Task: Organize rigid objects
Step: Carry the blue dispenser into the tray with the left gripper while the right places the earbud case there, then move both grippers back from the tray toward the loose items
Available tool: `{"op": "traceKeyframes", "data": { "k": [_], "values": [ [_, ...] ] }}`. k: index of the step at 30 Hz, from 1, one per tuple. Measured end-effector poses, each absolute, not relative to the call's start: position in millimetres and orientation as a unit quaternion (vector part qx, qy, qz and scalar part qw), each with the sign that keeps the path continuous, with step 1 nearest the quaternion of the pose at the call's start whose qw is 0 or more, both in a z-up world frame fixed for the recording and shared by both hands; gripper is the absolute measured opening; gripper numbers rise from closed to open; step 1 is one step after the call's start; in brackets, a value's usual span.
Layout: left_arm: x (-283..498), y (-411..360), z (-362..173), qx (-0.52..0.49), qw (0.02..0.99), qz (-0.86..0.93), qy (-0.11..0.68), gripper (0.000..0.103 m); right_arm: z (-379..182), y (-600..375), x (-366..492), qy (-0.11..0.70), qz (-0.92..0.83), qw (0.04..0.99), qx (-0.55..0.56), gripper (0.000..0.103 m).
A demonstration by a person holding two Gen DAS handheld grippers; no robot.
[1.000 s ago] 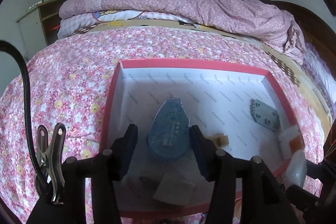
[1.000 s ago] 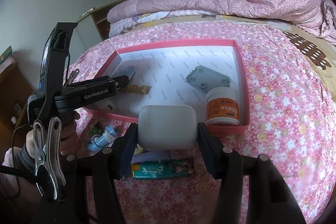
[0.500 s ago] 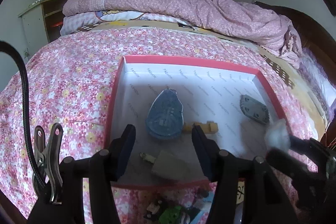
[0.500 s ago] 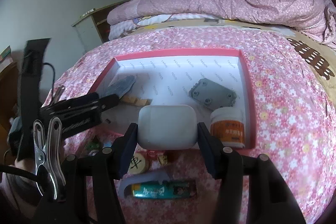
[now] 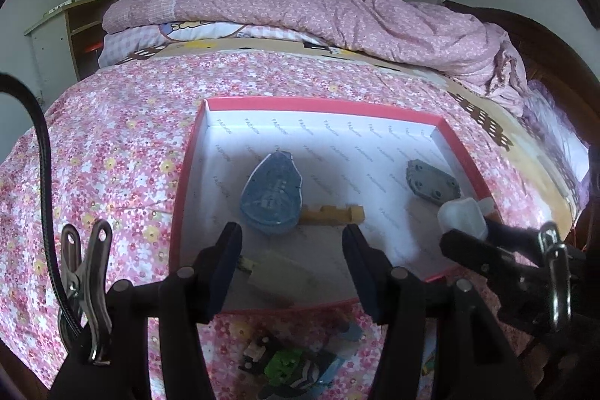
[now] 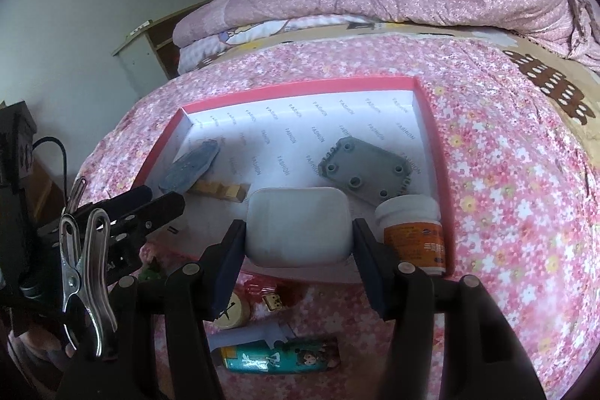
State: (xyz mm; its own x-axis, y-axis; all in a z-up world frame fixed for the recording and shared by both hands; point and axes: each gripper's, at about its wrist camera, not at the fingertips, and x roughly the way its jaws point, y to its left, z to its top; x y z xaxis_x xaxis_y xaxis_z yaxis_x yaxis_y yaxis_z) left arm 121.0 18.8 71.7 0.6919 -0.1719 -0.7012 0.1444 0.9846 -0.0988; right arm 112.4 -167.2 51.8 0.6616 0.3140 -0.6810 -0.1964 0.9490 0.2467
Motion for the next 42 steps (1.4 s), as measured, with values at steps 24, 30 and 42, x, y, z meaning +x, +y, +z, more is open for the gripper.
{"op": "traceKeyframes", "data": {
  "k": [24,30,42],
  "values": [
    [109,24,79,-0.023,0.921,-0.09,0.378,0.059,65,-171,96,0.366,0.138,0.918,0.07,0.062],
    [100,26,82,-0.029,0.92,-0.094,0.38,0.059,68,-172,83,0.363,0.148,0.917,0.07,0.062],
    [73,29,84,-0.023,0.919,-0.099,0.38,0.059,57,-169,50,0.376,0.164,0.911,0.045,0.062]
  ]
}}
